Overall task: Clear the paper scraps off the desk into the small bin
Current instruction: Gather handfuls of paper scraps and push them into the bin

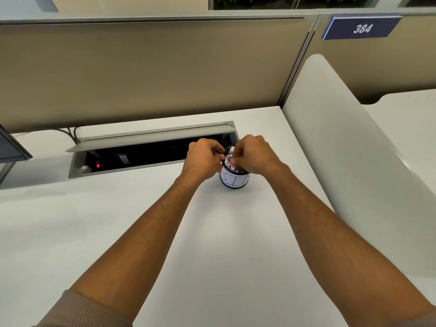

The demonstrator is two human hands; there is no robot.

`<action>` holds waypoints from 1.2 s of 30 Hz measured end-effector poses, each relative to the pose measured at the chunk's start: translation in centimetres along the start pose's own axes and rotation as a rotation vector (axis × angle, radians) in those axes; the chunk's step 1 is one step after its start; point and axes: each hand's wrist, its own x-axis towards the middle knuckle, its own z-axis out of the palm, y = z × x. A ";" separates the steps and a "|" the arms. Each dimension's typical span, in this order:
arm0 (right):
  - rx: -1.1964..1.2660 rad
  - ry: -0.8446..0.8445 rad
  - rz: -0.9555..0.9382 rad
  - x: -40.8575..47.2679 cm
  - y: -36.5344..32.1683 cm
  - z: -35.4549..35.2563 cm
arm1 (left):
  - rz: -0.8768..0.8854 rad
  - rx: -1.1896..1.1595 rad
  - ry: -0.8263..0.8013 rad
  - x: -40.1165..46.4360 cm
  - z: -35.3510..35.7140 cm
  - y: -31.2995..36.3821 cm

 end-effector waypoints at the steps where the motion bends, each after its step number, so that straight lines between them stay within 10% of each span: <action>1: -0.021 -0.017 0.006 0.3 -0.1 0.6 | -0.002 -0.004 -0.005 0.1 0.0 -0.1; 23: -0.213 -0.126 -0.040 1.9 -1.0 2.1 | 0.000 -0.012 0.043 0.0 0.5 -0.1; 36: -0.127 0.123 0.020 -2.8 -1.1 0.0 | 0.048 -0.072 0.222 -4.1 -1.5 0.1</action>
